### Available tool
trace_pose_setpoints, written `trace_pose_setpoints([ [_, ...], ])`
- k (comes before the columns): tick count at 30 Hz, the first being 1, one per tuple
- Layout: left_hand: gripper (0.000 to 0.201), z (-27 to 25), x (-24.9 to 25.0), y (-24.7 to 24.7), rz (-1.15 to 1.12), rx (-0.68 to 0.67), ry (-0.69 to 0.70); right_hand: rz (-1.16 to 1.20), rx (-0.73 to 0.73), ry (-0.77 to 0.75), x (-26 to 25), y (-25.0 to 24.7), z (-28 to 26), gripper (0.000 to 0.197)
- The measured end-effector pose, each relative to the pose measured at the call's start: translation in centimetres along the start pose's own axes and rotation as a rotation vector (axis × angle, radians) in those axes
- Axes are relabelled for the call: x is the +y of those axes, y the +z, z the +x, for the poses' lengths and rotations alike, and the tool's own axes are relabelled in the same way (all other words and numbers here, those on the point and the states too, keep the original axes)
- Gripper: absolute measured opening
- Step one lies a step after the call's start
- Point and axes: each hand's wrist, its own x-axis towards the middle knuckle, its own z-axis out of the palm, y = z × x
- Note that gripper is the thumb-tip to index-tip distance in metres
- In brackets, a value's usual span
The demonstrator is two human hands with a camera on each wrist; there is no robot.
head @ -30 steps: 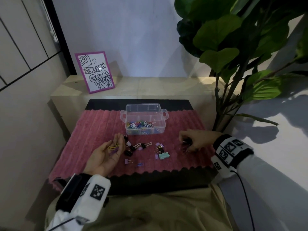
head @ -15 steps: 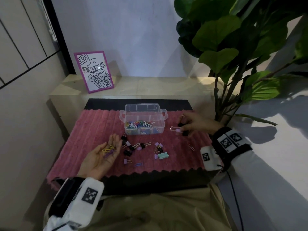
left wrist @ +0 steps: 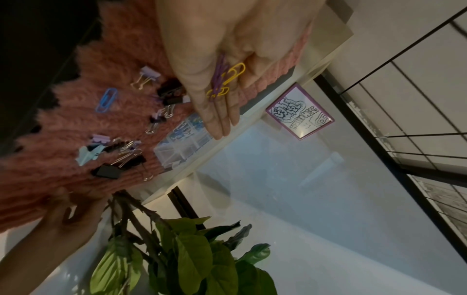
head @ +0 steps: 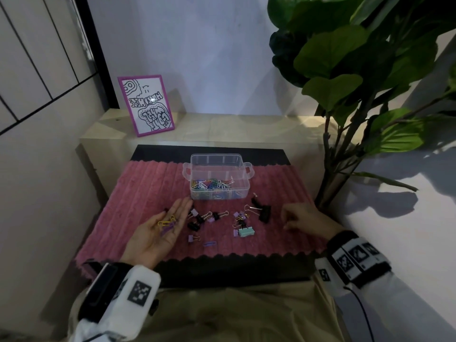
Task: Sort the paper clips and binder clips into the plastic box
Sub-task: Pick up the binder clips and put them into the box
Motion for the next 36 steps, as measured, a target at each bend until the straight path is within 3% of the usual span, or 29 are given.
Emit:
trace_pose_setpoints([
  [6, 0.051, -0.1, -0.2, 0.3, 0.052, -0.011, -0.006, 0.264, 0.191, -0.025, -3.9, -0.9, -1.5, 0.021],
  [8, 0.049, -0.3, 0.5, 0.1, 0.02, -0.023, -0.014, 0.486, 0.145, -0.082, -7.0, -0.1, -1.5, 0.016],
  [11, 0.05, -0.9, 1.0, 0.1, 0.0, -0.019, -0.012, 0.593, -0.005, -0.142, -11.4, 2.1, -0.2, 0.013],
  [14, 0.049, -1.6, 1.2, 0.0, 0.051, -0.005, 0.028, 0.499, -0.081, -0.131, -14.1, 4.6, 1.8, 0.002],
  [17, 0.054, -2.4, 2.2, -0.8, 0.002, -0.028, 0.04, 0.211, -0.088, -0.204, -14.8, 6.5, 2.9, 0.018],
  [20, 0.056, -2.9, 3.5, -1.5, -0.054, 0.012, 0.063, 0.149, -0.073, -0.295, -14.8, 6.7, 2.8, 0.014],
  [25, 0.061, -3.7, 5.5, -2.0, -0.076, 0.01, 0.143, 0.667, -0.233, -0.161, -14.0, 3.1, 2.9, 0.004],
  [27, 0.056, -3.8, 6.2, -2.3, -0.115, -0.023, 0.159, 0.874, -0.142, -0.161, -13.8, 0.2, 4.2, 0.006],
  [29, 0.038, -3.6, 7.0, -3.0, -0.142, -0.095, 0.067, 0.927, 0.01, -0.121, -13.8, -2.3, 6.7, 0.01],
  [31, 0.015, -3.2, 7.3, -2.7, -0.03, -0.167, -0.077, 0.793, 0.115, -0.049, -13.8, -3.5, 9.9, 0.014],
  [32, 0.013, -3.0, 7.4, -2.2, 0.111, -0.149, -0.094, 0.659, 0.122, -0.014, -13.9, -3.7, 11.4, 0.015],
  [34, 0.033, -2.4, 7.9, -1.7, 0.357, -0.012, -0.081, 0.251, 0.051, 0.034, -14.2, -3.5, 13.0, 0.022],
  [36, 0.027, -2.2, 8.3, -0.3, 0.616, 0.133, -0.088, -0.075, 0.055, 0.021, -15.1, -2.8, 12.6, 0.031],
])
